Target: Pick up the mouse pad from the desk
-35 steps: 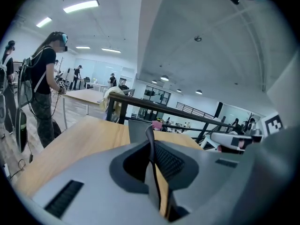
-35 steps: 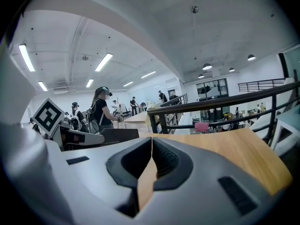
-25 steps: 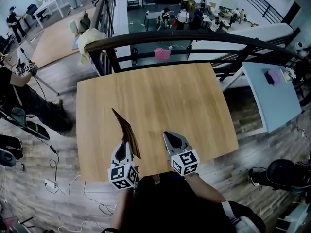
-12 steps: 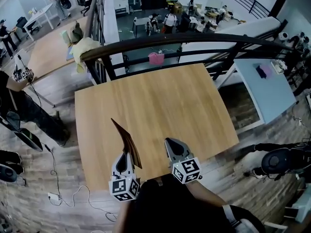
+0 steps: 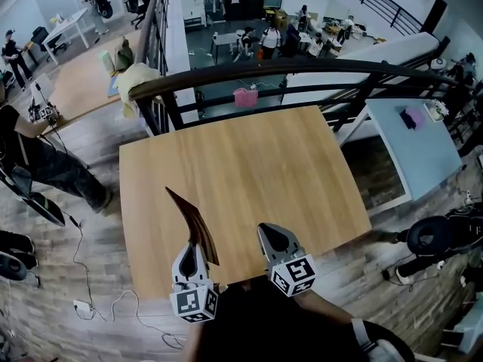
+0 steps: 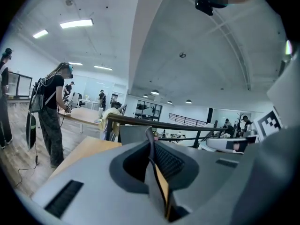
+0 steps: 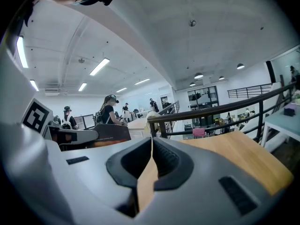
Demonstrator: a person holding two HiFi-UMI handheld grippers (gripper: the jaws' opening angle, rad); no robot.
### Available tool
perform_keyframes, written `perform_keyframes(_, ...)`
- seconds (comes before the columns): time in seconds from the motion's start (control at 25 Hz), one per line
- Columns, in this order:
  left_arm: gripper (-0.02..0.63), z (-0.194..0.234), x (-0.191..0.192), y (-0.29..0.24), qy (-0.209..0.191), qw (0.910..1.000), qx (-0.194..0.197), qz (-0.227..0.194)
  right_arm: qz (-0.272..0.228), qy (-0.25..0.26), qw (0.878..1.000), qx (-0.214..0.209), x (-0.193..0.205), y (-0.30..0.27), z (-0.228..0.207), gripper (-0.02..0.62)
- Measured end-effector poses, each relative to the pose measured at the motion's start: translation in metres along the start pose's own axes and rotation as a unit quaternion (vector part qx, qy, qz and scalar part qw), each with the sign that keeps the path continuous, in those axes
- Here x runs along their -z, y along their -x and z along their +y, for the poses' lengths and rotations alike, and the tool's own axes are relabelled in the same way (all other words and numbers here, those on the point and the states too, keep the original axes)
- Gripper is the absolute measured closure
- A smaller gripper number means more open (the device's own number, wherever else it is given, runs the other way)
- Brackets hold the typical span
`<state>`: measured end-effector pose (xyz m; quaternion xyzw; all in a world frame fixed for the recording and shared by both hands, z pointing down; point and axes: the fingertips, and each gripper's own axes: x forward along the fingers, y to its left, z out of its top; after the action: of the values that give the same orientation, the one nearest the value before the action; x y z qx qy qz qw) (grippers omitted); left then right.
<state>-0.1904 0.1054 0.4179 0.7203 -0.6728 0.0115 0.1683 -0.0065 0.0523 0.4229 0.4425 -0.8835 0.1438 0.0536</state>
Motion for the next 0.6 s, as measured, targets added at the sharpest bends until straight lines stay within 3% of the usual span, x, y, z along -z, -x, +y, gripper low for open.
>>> perform_keyframes(0.6, 0.563, -0.015, 0.005, -0.011, 0.001, 1.0000, 0.001, -0.004, -0.003, 0.019, 1.000, -0.014, -0.005, 0.006, -0.002, 0.565)
